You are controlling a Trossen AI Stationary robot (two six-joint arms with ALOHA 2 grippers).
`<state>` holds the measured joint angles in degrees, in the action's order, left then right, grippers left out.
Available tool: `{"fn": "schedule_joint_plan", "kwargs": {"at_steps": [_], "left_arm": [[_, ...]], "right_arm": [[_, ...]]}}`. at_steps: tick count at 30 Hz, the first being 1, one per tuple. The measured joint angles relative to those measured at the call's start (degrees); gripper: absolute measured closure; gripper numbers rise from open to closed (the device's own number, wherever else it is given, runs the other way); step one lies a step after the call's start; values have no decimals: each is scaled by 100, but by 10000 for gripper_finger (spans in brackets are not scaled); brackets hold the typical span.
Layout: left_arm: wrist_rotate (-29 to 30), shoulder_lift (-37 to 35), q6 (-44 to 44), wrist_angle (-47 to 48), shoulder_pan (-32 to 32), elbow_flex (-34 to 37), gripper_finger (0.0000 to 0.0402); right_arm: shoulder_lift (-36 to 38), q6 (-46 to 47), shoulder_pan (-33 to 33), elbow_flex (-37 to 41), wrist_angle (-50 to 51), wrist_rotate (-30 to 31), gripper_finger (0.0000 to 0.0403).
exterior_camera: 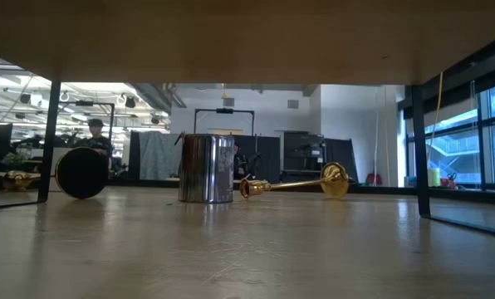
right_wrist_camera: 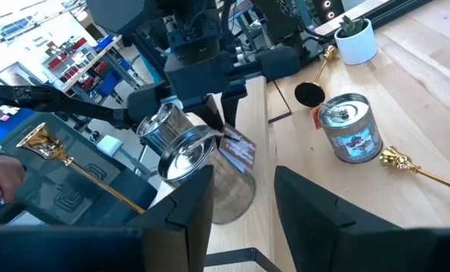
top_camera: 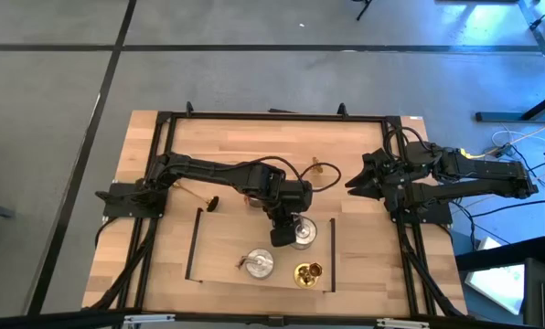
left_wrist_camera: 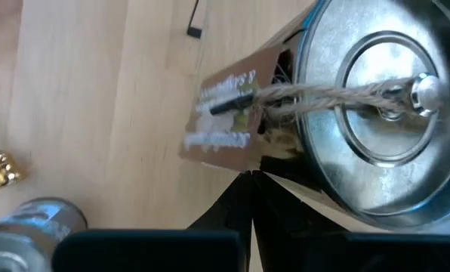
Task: Pick & Place candle stick holders
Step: Put the top silver scented candle on the shelf
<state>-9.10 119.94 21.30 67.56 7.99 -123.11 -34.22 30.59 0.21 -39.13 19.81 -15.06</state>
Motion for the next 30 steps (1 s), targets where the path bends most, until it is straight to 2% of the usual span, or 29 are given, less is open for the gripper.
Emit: {"fn": "schedule_joint_plan", "kwargs": {"at_steps": [6,30], "left_arm": [[-263,0,-2,-16,0,0,400],[-566,-7,-107,-337,-24,0,400]], "right_arm": [[0,-2,0,0,1,1,258],[0,-3,0,0,4,1,258]]}}
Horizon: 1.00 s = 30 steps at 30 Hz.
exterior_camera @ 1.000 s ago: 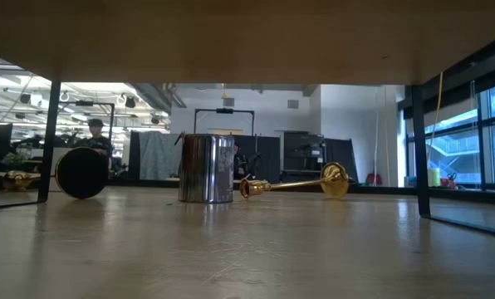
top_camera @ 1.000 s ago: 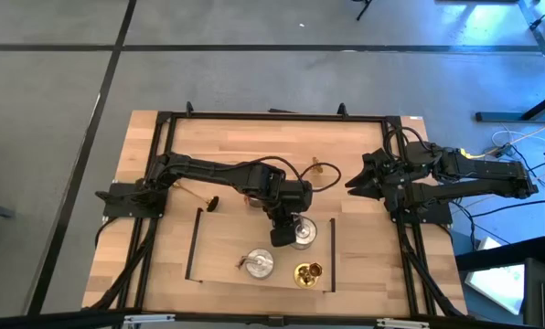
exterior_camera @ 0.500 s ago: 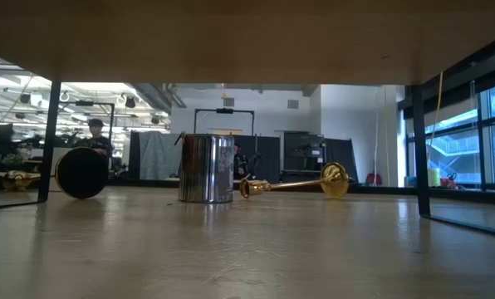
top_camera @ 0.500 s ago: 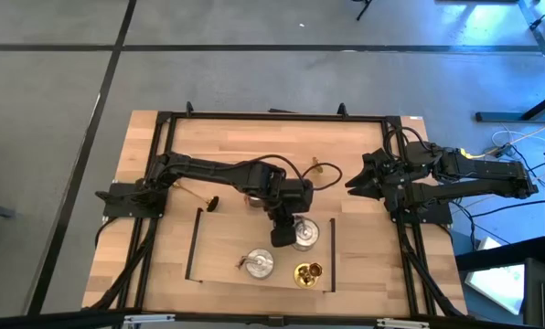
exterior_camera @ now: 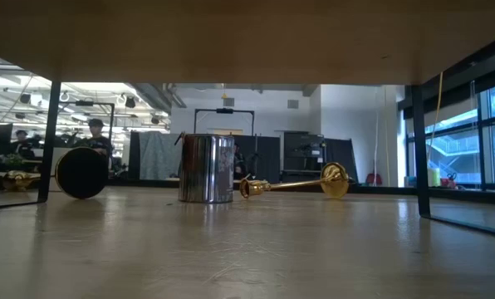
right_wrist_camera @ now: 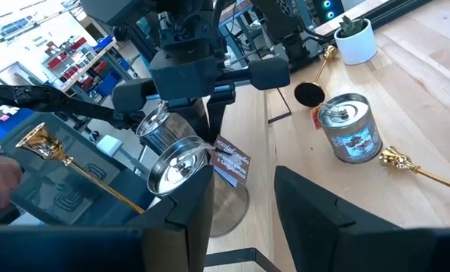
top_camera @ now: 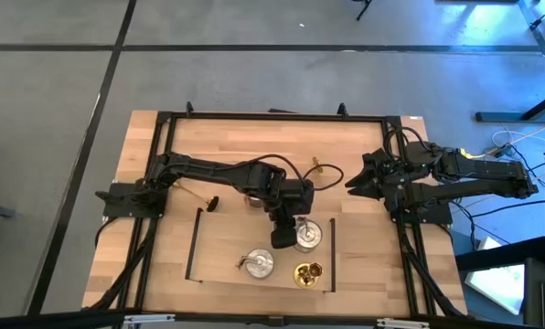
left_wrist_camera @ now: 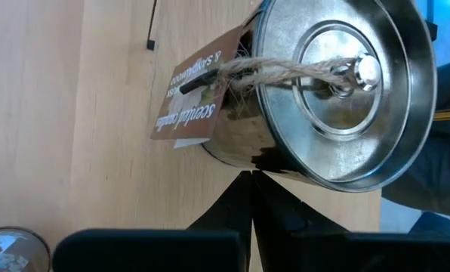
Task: Pick & Place candle stick holders
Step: Put the top silver scented candle on the shelf, then put the right gold candle holder on the shelf
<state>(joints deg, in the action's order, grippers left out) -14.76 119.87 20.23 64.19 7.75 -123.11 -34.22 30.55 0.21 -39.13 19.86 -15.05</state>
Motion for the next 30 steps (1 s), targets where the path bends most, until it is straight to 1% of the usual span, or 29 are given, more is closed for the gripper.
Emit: {"fn": "schedule_joint_plan", "kwargs": {"at_steps": [10,19,24,30], "left_arm": [[-18,-2,2,2,0,0,400],[420,-135,172,64,-245,-7,400],[838,-339,173,498,-442,-7,400],[1025,-526,213,1440,-760,-7,399]], "right_arm": [[0,-30,0,0,0,0,258],[0,-53,-2,0,1,0,258],[0,-51,-2,0,3,-2,259],[0,-53,-2,0,4,-2,259]]}}
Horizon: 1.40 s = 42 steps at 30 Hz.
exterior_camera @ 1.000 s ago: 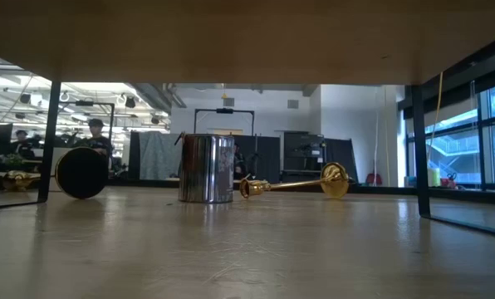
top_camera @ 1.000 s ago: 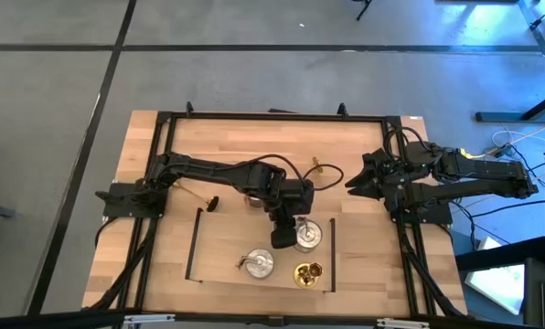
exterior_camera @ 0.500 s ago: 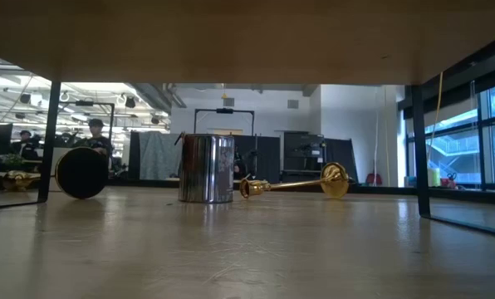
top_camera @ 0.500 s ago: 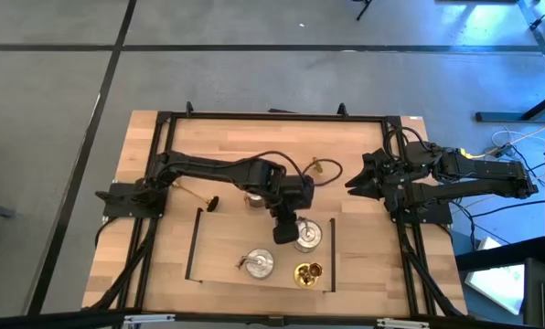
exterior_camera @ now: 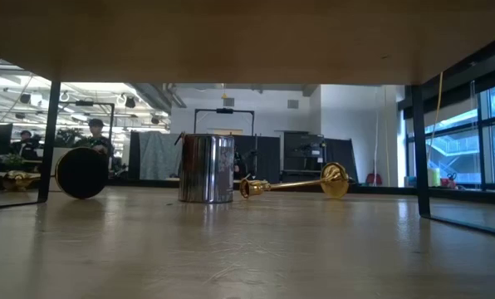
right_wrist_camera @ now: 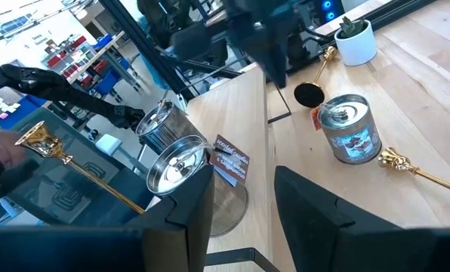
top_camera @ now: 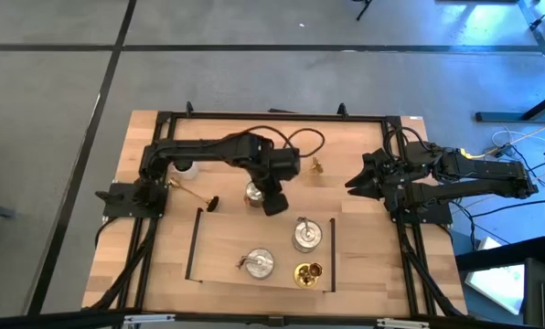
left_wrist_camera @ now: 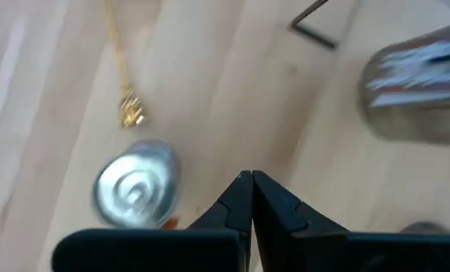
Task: Pick & Place candle stick holders
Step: Put the right gold candle holder on the shelf
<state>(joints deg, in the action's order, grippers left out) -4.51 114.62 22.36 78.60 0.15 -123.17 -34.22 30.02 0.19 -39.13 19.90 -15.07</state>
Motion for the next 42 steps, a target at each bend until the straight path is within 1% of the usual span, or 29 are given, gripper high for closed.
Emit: {"fn": "schedule_joint_plan", "kwargs": {"at_steps": [3,7,12,15,20,25,30,36,42], "left_arm": [[87,-52,-3,390,-111,0,400],[351,-66,-7,611,-216,0,399],[602,-63,-268,602,-361,0,400],[603,-62,-485,582,-507,0,400],[612,-62,-915,462,-814,0,400],[575,-62,-1235,136,-1068,0,400],[210,-108,-1522,-219,-1181,0,400],[179,-246,-1892,-464,-1148,0,400],[114,-277,-2010,-483,-1139,0,400]], "right_arm": [[0,0,0,0,0,0,259],[-22,-2,0,0,-2,0,259],[-174,28,0,0,-85,0,259],[-241,251,0,0,-95,-20,259],[-251,295,0,0,-212,-17,259],[-250,257,0,0,-805,-17,259],[-258,307,-34,0,-1585,7,259],[-338,703,-87,0,-1757,599,259],[-660,729,-94,0,-1759,999,259]]}}
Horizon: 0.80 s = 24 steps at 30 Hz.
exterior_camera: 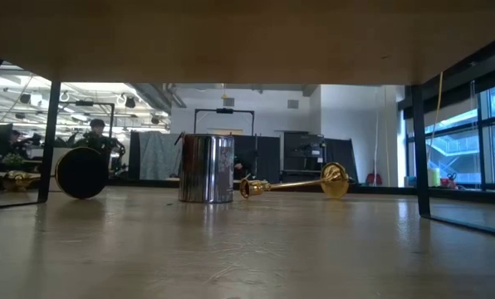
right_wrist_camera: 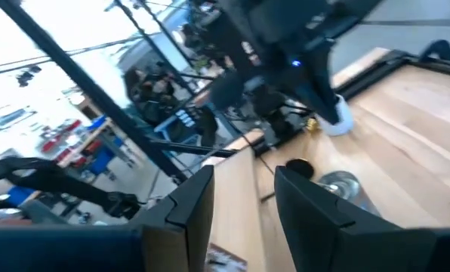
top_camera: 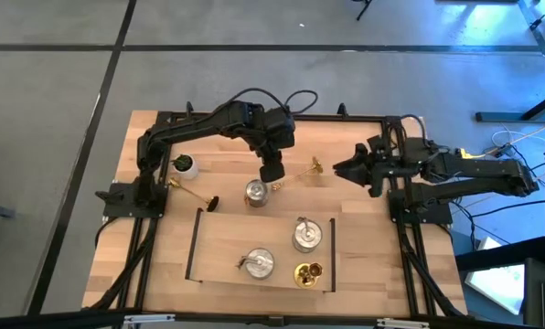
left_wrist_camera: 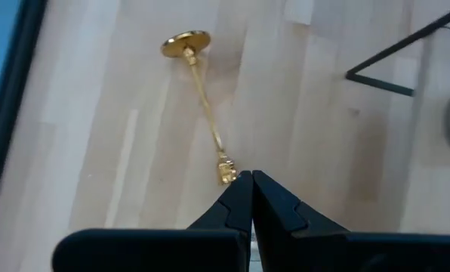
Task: Pick & Place candle stick holders
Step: Put the right gold candle holder on the shelf
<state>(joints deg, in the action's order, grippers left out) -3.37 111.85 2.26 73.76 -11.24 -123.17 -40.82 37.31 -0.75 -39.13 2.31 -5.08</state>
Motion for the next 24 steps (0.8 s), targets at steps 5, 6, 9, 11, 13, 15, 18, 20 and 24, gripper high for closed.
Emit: {"fn": "schedule_joint_plan", "kwargs": {"at_steps": [5,6,9,11,13,15,18,20,24], "left_arm": [[-136,0,-2,-115,97,0,400],[-136,0,8,-159,118,0,400],[-137,0,160,-219,172,0,400],[-109,0,327,-220,200,0,400],[-26,1,495,-219,235,0,400],[147,2,584,-219,297,0,400],[409,-46,623,-231,422,7,400],[549,-139,696,-356,494,7,400],[632,-442,736,-649,623,12,400]], "right_arm": [[-428,228,-167,0,1,-32,258],[-515,255,-232,0,2,-138,258],[-771,275,-477,0,7,-544,257],[-912,253,-662,0,8,-760,256],[-1043,189,-879,0,4,-1046,255],[-1158,98,-1091,-35,84,-1358,255],[-1327,-186,-1330,-285,352,-1627,255],[-1429,-435,-1439,-495,525,-1723,255],[-1549,-845,-1549,-876,850,-1749,255]]}}
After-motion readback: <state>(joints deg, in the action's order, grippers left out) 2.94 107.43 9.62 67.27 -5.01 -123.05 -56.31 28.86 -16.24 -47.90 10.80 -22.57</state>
